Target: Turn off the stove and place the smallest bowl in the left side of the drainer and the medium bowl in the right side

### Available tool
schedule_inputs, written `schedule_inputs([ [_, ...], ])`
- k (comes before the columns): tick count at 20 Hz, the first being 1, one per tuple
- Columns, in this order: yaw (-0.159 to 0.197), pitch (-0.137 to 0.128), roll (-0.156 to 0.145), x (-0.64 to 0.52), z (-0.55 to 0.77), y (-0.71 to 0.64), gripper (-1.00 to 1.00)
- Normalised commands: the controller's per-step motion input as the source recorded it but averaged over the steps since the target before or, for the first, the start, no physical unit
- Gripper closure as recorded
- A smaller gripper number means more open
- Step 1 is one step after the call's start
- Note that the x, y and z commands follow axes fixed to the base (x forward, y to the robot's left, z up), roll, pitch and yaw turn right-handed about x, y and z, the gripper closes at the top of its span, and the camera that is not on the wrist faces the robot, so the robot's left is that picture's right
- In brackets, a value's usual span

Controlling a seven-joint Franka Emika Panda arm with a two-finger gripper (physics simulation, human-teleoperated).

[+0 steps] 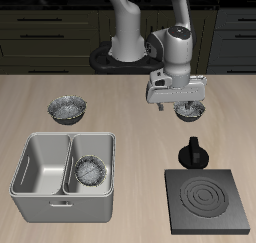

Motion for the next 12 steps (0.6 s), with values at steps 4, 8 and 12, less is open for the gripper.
schedule_inputs([
  [4,-0.001,0.017,0.005,0.03,-0.14,-0.03,1.00],
  [8,-0.008,-0.008,0.020,-0.01,0.03,-0.03,1.00],
  [12,-0.004,0.000,0.019,0.01,0.02,-0.02,1.00],
])
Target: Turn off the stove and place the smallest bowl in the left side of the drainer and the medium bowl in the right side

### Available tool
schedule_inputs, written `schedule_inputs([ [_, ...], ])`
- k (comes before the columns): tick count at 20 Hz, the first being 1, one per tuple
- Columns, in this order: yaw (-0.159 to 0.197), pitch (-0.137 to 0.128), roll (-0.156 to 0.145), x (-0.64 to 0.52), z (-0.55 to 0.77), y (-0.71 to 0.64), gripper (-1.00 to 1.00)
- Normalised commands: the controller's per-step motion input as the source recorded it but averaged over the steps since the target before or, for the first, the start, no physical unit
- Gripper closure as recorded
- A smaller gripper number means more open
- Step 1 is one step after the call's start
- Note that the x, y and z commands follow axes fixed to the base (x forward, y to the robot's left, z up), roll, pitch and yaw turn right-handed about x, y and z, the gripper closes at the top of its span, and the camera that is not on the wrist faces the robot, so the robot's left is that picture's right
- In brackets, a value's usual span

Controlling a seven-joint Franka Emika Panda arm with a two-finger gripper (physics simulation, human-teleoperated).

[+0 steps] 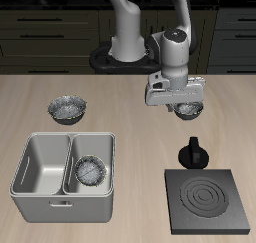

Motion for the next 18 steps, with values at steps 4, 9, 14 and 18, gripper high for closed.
schedule_inputs([
  [4,-0.002,-0.030,0.011,-0.03,0.19,-0.07,1.00],
  [9,0.015,-0.014,-0.005,-0.01,0.21,-0.13,1.00],
  [14,0.067,-0.061,-0.034,-0.02,0.58,-0.41,1.00],
  [18,0.147,-0.035,-0.004,0.03,0.57,-0.48,1.00],
])
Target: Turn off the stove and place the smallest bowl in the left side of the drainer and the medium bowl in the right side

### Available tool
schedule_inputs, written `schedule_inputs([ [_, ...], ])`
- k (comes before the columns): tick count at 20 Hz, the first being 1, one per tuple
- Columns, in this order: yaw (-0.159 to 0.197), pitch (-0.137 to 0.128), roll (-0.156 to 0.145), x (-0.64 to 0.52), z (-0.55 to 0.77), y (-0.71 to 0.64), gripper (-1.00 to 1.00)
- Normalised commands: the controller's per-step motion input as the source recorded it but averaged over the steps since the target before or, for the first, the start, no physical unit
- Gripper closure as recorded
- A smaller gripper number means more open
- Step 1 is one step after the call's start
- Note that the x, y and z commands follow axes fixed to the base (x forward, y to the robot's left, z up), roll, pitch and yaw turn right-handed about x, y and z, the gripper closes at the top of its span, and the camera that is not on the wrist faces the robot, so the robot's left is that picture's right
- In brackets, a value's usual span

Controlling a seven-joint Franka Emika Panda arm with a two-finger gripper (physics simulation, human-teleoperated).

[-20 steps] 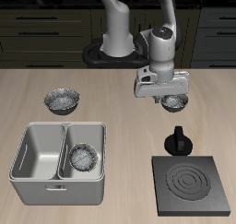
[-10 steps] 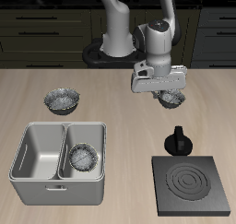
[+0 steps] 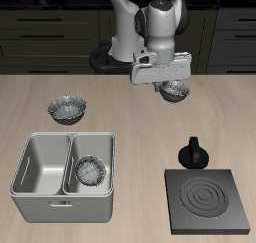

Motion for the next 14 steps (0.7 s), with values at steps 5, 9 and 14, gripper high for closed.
schedule_inputs([
  [5,0.061,0.042,0.009,0.31,0.48,-0.75,1.00],
  [9,0.008,-0.010,-0.081,0.28,0.42,-0.86,1.00],
  [14,0.039,0.000,-0.063,0.30,0.32,-0.82,1.00],
])
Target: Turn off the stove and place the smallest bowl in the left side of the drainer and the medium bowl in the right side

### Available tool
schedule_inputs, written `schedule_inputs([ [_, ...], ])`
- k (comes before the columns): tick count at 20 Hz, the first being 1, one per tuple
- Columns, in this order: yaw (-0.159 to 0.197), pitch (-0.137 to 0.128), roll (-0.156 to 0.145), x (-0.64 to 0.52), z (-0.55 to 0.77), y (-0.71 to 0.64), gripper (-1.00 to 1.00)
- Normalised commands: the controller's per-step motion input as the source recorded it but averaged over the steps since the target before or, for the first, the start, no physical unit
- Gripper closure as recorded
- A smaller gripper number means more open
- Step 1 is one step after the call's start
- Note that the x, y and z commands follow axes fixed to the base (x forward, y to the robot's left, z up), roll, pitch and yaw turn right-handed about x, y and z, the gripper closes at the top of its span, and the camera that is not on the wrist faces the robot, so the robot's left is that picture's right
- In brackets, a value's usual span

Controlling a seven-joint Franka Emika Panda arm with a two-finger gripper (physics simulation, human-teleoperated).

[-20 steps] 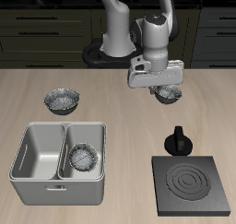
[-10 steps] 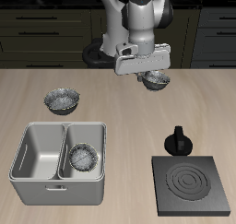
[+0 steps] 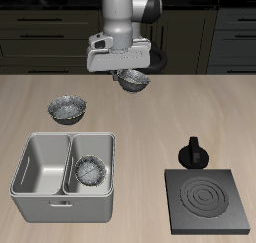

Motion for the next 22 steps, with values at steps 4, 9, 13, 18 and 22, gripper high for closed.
schedule_inputs([
  [4,-0.042,0.040,-0.030,0.27,0.26,-0.60,1.00],
  [9,0.025,0.078,0.109,0.38,0.21,-0.62,1.00],
  [13,0.049,0.005,0.044,0.37,0.05,-0.44,1.00],
  [18,-0.007,-0.010,-0.056,0.34,0.10,-0.63,1.00],
  [22,-0.109,-0.040,-0.179,0.26,0.23,-0.74,1.00],
])
